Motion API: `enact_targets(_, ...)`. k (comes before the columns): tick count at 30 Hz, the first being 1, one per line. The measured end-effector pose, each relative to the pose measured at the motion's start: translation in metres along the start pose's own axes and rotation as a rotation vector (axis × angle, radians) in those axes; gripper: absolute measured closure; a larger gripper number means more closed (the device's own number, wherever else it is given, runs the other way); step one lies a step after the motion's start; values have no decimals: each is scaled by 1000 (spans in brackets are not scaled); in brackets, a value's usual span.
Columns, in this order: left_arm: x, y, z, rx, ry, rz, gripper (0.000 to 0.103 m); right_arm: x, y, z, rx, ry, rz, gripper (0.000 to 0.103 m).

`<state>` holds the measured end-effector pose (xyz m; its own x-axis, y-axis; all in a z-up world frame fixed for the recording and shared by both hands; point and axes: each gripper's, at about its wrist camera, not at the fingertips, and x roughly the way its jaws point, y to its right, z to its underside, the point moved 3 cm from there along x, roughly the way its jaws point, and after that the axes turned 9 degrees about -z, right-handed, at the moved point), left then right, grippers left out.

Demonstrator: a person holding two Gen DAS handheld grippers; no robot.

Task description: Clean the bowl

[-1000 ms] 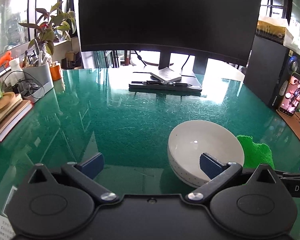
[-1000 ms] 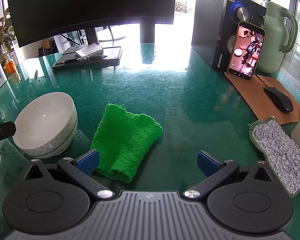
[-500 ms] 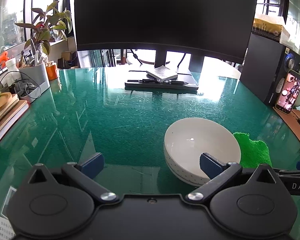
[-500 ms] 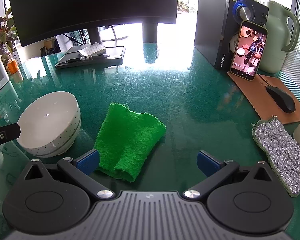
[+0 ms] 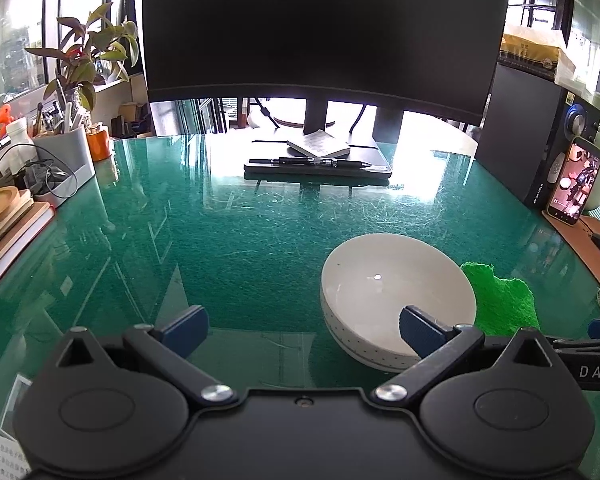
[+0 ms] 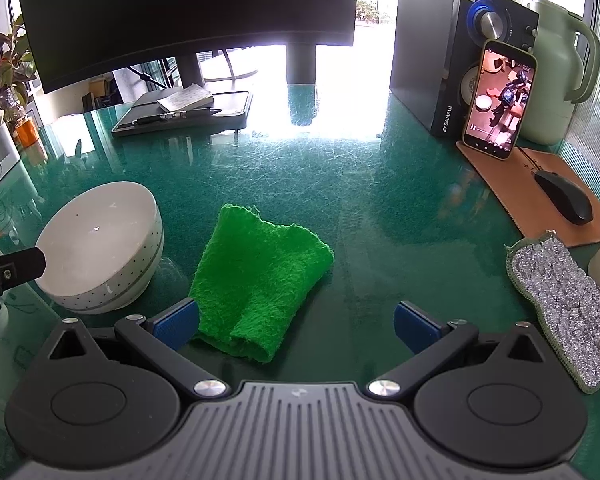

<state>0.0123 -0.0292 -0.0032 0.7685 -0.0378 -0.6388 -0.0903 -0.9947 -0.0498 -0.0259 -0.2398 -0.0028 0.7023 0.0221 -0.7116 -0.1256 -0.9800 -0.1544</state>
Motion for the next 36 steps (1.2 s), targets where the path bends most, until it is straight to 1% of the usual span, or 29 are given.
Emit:
enact_targets(13, -1, -2, 0, -1, 0, 0, 0, 1, -3, 0, 2, -12, -16, 0)
enact_targets(27, -1, -2, 2, -4, -6, 4, 0, 4, -6, 3, 15, -45, -37, 0)
enact_targets(36, 2, -3, 6, -2, -21, 9, 0, 11, -5, 7, 35, -84, -46, 0)
